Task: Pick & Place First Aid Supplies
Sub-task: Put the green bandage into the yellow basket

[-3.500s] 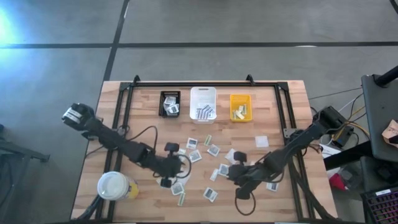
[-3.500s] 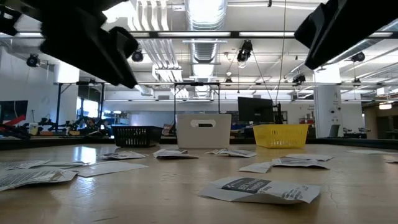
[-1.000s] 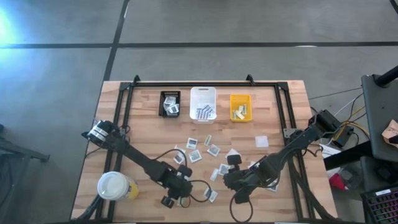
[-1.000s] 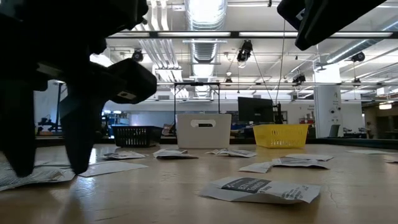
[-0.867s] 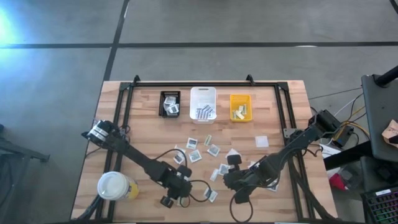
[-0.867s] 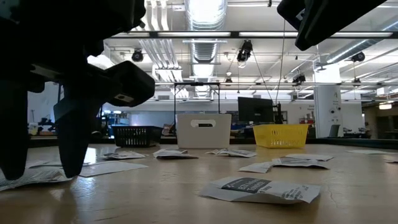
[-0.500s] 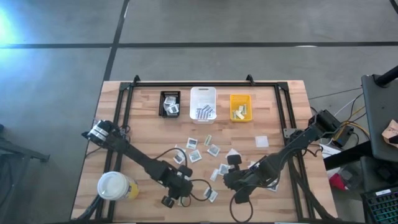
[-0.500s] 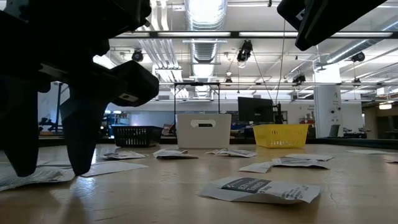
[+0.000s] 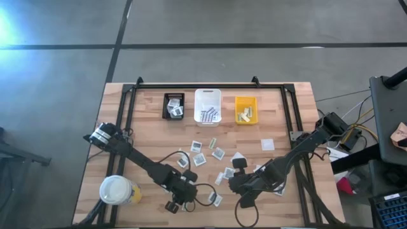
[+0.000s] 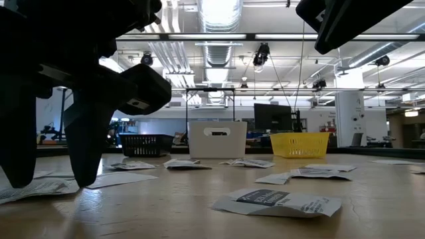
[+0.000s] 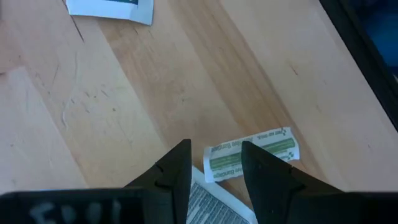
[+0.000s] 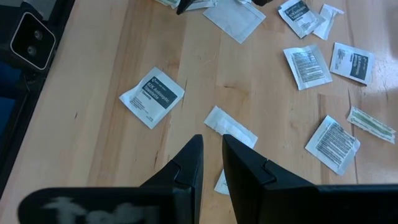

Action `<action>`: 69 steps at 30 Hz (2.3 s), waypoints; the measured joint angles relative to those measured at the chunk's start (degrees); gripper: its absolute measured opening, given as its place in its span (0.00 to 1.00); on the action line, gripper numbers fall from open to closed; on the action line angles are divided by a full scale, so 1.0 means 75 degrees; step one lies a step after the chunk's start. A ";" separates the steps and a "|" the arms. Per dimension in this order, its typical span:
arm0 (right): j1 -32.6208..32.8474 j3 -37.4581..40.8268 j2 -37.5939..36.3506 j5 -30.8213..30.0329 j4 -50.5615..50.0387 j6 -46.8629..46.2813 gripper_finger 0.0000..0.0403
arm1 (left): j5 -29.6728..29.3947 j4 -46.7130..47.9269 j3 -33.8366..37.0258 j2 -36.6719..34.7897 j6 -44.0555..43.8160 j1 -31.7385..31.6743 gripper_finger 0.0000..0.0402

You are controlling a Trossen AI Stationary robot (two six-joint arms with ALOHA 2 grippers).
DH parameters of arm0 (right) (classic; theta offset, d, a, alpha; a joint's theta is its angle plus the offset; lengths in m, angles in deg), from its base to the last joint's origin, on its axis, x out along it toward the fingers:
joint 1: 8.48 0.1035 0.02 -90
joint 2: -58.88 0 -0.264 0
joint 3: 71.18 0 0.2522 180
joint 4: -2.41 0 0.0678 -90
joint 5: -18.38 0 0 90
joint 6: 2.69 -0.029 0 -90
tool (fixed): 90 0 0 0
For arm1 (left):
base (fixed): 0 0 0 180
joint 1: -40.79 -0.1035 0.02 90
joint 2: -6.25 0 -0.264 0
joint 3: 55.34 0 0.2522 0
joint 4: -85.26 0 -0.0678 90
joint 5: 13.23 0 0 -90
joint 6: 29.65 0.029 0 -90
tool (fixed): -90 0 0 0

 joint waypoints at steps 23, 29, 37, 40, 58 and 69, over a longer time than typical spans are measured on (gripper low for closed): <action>-0.0003 0.0000 0.0000 -0.0006 0.0000 0.0000 0.14 | -0.0113 -0.0384 0.0482 -0.0019 -0.0244 -0.0090 0.10; -0.0003 0.0000 0.0000 -0.0006 0.0000 0.0000 0.14 | -0.0110 -0.0328 0.0460 -0.0041 -0.0349 -0.0090 0.04; 0.0046 0.0000 0.0000 0.0010 0.0000 -0.0029 0.14 | -0.0110 -0.0242 0.0269 -0.0055 -0.0378 -0.0087 0.00; 0.0143 0.0000 0.0000 0.0026 0.0000 -0.0030 0.14 | -0.0133 -0.0275 0.0266 -0.0194 -0.0383 -0.0098 0.00; 0.0364 0.1032 0.0003 -0.0768 0.1878 0.0016 0.14 | -0.2476 -0.0286 0.0439 -0.1556 -0.0369 -0.0595 0.00; 0.0242 0.1801 0.0015 -0.2063 0.4055 0.1436 0.14 | -0.4743 -0.1485 0.1135 -0.2698 0.0095 -0.0660 0.00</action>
